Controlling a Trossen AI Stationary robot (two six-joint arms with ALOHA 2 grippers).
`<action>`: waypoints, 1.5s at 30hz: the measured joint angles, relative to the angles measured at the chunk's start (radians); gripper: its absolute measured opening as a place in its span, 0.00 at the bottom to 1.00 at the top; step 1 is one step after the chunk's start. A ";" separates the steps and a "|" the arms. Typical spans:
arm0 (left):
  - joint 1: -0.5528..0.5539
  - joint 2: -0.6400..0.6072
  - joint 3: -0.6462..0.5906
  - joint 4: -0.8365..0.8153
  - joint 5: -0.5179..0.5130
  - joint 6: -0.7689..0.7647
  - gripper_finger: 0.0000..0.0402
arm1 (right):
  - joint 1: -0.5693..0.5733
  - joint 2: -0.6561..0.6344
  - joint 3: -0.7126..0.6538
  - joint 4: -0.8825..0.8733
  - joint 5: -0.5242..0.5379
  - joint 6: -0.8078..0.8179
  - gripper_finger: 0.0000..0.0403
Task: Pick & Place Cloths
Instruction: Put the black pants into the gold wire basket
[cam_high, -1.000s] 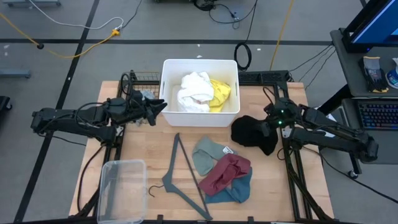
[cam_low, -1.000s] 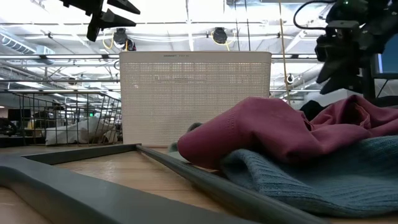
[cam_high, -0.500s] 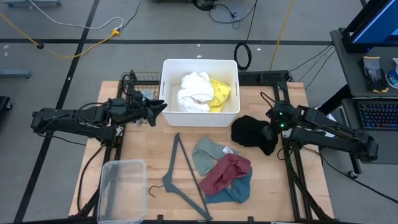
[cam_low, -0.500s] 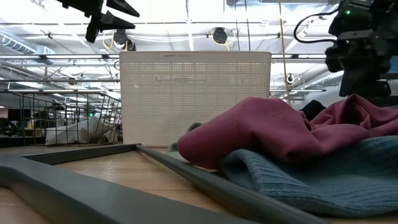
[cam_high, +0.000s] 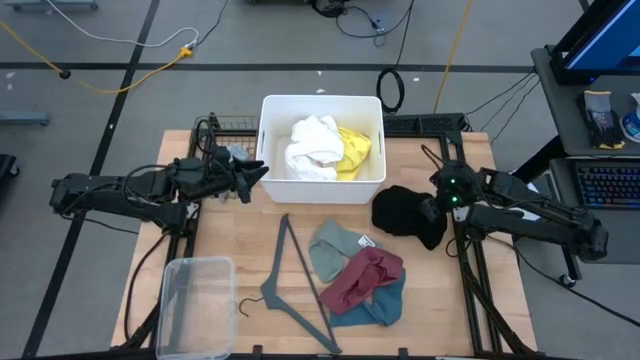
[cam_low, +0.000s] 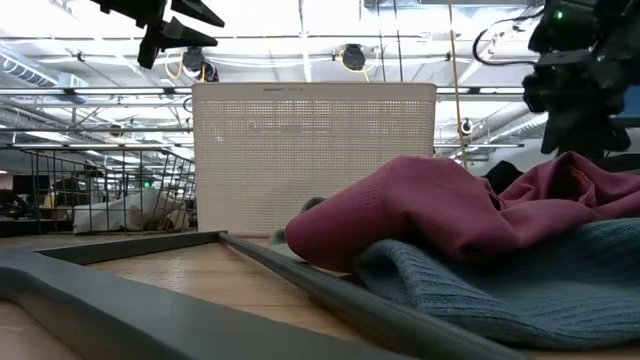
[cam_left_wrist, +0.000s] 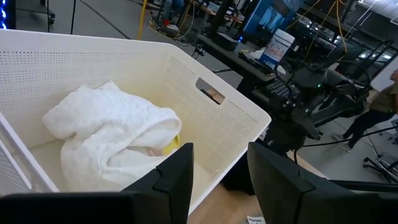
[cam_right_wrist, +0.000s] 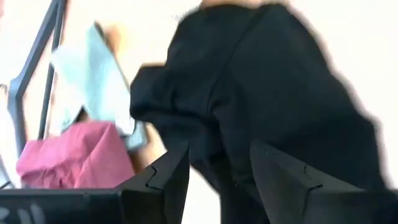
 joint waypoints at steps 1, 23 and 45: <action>0.000 0.000 0.000 0.000 0.000 0.000 0.38 | 0.000 0.000 0.023 -0.015 0.026 -0.008 0.40; 0.000 0.000 0.000 0.000 0.000 0.018 0.38 | 0.000 0.211 0.083 -0.135 0.232 -0.150 0.40; 0.000 0.000 0.000 0.000 -0.001 0.019 0.38 | 0.000 0.302 -0.201 0.154 0.231 0.100 0.39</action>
